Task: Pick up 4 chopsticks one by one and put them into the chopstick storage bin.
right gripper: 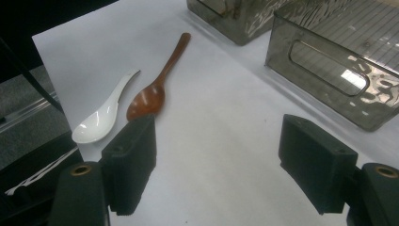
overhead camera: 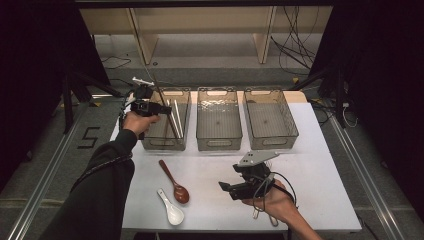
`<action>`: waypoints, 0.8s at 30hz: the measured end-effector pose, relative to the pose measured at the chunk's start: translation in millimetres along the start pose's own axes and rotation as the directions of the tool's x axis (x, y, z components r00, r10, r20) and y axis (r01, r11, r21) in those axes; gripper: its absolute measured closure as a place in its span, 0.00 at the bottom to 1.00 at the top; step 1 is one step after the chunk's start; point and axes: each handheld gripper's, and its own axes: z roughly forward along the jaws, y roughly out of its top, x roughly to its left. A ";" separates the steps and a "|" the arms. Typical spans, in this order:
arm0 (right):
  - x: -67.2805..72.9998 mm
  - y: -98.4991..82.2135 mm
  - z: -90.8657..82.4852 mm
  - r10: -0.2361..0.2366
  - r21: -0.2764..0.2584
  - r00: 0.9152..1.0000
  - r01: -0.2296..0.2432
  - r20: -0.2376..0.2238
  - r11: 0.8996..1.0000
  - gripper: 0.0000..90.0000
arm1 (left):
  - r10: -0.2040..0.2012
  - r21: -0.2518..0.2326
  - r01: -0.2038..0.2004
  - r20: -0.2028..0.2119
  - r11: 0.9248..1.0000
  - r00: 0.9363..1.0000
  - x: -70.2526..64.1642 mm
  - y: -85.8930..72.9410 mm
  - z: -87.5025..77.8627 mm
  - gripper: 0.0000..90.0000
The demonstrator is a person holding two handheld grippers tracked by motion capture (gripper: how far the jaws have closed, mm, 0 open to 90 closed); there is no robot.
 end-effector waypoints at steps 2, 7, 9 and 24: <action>-0.1 0.0 0.0 0.000 0.000 1.000 0.000 -0.001 1.000 0.32 | -0.003 0.001 0.003 0.001 1.000 1.000 0.5 -0.6 0.7 0.92; -0.1 0.0 0.2 0.000 0.002 1.000 0.000 -0.001 1.000 0.32 | -0.007 0.006 0.007 0.005 1.000 1.000 0.7 -2.2 2.4 0.92; -0.1 0.0 0.1 0.000 0.001 1.000 0.000 -0.001 1.000 0.32 | -0.006 0.008 0.006 0.005 1.000 1.000 0.1 -2.3 2.9 0.92; 0.0 0.0 -0.1 -0.004 0.001 1.000 0.004 -0.001 1.000 0.32 | -0.016 0.023 0.017 -0.013 1.000 1.000 1.9 -6.0 10.8 0.90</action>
